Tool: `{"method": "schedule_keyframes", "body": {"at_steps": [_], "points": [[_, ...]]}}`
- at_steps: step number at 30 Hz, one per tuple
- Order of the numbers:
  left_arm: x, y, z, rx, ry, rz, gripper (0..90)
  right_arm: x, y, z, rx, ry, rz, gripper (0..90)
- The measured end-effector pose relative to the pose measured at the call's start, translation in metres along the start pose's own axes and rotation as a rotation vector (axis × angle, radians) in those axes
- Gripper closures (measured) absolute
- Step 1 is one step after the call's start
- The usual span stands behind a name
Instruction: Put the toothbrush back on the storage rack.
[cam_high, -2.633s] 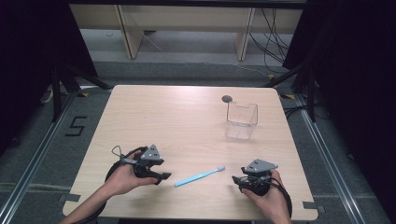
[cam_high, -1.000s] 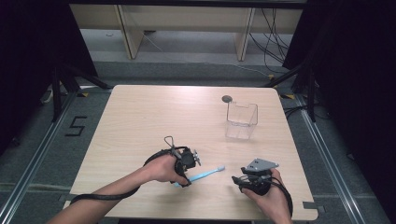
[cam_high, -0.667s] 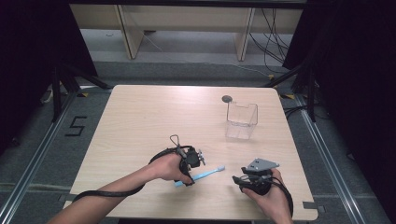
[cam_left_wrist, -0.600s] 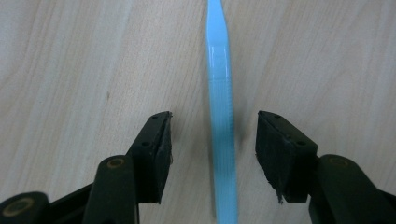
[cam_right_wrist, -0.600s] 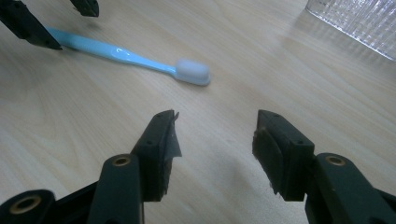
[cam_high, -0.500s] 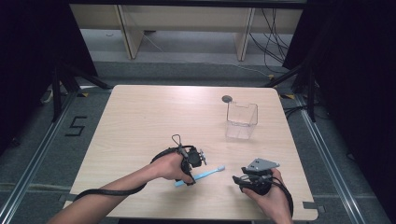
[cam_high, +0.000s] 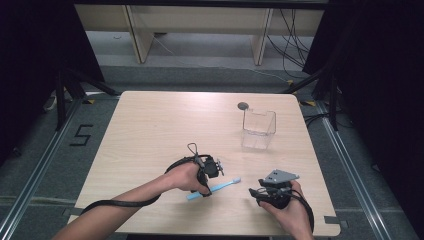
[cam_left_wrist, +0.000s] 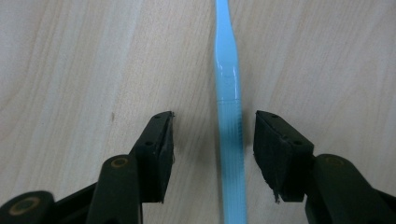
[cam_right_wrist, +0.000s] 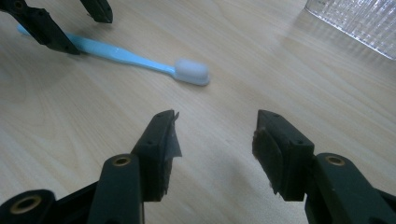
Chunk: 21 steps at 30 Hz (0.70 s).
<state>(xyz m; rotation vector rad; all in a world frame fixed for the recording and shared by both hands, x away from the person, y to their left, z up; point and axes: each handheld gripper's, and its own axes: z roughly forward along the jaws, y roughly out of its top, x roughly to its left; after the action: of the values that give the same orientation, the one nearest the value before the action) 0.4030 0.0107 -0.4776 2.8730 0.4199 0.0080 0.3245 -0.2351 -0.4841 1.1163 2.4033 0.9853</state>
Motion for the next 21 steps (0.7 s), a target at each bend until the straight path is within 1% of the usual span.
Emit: {"method": "schedule_keyframes", "body": {"at_steps": [5,6,9,11,12,15,21], "points": [[-0.0012,0.0032,0.0006,-0.008,0.001,0.005,48.8,-0.0005,-0.0003,-0.0007,0.001,0.0,0.0,49.0],[-0.0013,0.0036,0.0008,-0.008,0.001,0.005,49.3,0.0001,0.0,-0.0013,0.005,0.003,0.013,49.0],[-0.0006,0.0047,0.0016,-0.001,0.014,0.016,50.9,0.0001,-0.0001,-0.0014,0.003,0.004,0.012,49.0],[-0.0001,0.0051,0.0017,0.006,0.02,0.025,51.9,-0.0011,-0.0003,-0.0008,-0.008,0.001,-0.004,49.0],[-0.001,0.0047,0.0027,-0.001,0.019,0.018,52.2,-0.0014,-0.0006,-0.0005,-0.01,-0.002,-0.009,49.0],[-0.0014,0.0049,0.003,0.0,0.018,0.021,53.3,-0.0015,-0.0006,-0.0006,-0.011,-0.001,-0.01,49.0],[-0.0024,0.0067,0.0025,0.011,0.017,0.042,56.4,-0.0006,-0.0004,-0.0008,-0.002,0.005,0.003,49.0]]}}
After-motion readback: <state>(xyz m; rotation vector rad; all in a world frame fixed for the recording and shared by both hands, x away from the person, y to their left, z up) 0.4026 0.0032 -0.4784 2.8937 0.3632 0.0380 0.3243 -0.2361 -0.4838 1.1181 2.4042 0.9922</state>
